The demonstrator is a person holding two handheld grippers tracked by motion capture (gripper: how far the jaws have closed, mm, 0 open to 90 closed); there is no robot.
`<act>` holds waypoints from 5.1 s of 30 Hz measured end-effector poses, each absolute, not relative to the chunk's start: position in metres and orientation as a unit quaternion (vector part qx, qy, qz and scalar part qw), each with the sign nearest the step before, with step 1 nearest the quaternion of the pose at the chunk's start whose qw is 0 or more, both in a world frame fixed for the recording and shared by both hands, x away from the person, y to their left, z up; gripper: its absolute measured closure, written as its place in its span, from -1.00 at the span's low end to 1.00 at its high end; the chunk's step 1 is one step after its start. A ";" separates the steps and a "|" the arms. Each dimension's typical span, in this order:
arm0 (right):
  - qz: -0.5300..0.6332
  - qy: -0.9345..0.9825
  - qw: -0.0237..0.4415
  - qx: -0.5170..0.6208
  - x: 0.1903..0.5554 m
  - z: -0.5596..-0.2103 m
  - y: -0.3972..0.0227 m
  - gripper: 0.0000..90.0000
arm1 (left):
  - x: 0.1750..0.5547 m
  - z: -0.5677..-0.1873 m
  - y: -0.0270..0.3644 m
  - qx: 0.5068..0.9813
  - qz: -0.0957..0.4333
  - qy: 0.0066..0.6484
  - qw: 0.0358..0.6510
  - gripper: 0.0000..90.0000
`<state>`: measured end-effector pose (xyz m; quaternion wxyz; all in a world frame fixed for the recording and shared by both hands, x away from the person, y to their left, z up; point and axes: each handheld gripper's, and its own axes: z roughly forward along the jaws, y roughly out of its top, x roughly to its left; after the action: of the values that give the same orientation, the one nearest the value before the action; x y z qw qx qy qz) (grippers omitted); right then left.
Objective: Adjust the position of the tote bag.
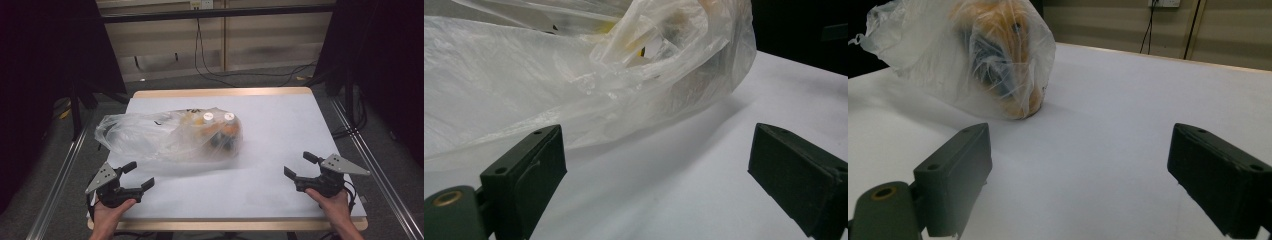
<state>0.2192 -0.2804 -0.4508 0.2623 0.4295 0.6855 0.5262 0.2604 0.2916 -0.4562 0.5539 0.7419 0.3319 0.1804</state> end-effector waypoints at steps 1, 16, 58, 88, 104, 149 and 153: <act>0.526 0.685 0.262 0.430 0.219 -0.451 -0.280 -0.77 | 0.260 -0.456 0.292 0.742 0.180 0.332 0.554 -0.83; 0.519 0.702 0.246 0.421 0.222 -0.454 -0.278 -0.72 | 0.263 -0.455 0.275 0.756 0.128 0.311 0.561 -0.79; 0.504 0.731 0.230 0.399 0.221 -0.454 -0.265 -0.69 | 0.308 -0.390 0.264 0.761 0.134 0.269 0.575 0.19; 0.498 0.743 0.214 0.392 0.225 -0.457 -0.261 -0.71 | 0.367 -0.412 0.250 0.832 0.123 0.280 0.463 0.34; 0.492 0.751 0.209 0.388 0.225 -0.458 -0.260 -0.71 | 0.373 -0.432 0.253 0.834 0.091 0.301 0.453 0.03; 0.486 0.758 0.205 0.384 0.224 -0.459 -0.257 -0.72 | 0.352 -0.368 0.256 0.768 0.105 0.254 0.579 1.00; 0.486 0.757 0.206 0.386 0.225 -0.458 -0.257 -0.71 | 0.351 -0.352 0.256 0.758 0.114 0.242 0.595 1.00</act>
<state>0.2245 -0.2566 -0.4584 0.2057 0.3861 0.7566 0.4861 0.3509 0.2559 -0.3524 0.5946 0.7582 0.2422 0.1137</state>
